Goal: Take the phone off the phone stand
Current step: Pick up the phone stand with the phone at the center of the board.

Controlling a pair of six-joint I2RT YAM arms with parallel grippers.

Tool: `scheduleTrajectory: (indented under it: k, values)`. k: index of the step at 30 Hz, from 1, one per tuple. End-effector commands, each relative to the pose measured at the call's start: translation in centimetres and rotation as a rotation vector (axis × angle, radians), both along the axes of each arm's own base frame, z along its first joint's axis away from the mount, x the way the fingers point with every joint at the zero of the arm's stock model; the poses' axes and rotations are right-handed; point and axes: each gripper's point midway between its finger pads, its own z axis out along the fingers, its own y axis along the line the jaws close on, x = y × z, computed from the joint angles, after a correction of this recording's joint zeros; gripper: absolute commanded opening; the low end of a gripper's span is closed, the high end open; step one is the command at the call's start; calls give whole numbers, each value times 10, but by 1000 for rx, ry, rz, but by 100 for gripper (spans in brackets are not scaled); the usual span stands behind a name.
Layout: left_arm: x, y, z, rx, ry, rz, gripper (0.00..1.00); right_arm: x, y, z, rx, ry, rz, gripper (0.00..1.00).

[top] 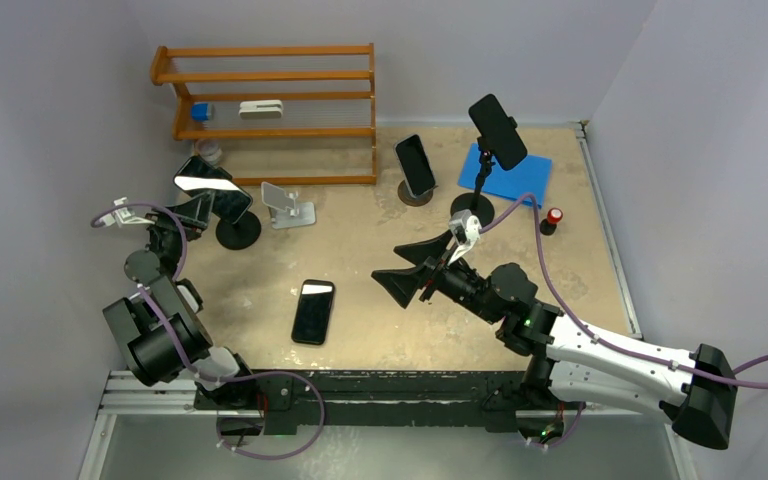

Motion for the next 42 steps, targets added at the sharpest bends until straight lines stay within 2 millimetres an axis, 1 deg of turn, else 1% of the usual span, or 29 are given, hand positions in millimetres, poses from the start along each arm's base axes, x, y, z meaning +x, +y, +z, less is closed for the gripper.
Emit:
scheduleTrajectory:
  k: [1, 8, 19, 21, 25, 29, 38, 42]
  values:
    - [-3, -1, 26, 68, -98, -9, 63, 0, -3, 18, 52, -43, -15, 85]
    - [-3, -1, 26, 65, -99, -17, 59, 1, -3, 17, 49, -41, -18, 85]
    - [-2, -2, 26, 60, -111, -32, 50, 2, -2, 16, 43, -38, -22, 85]
    - [-1, -2, 27, 60, -112, -33, 50, 2, -2, 15, 43, -38, -24, 85]
    - [-1, -1, 28, 59, -119, -27, 54, 3, -2, 15, 41, -39, -25, 85]
    - [-1, 1, 29, 59, -123, -19, 55, 3, -2, 15, 40, -38, -27, 85]
    - [-2, 7, 26, 40, -115, 17, 53, 4, -2, 15, 39, -37, -30, 86]
    - [-1, 7, 27, 38, -114, 12, 50, 4, -2, 14, 37, -36, -32, 86]
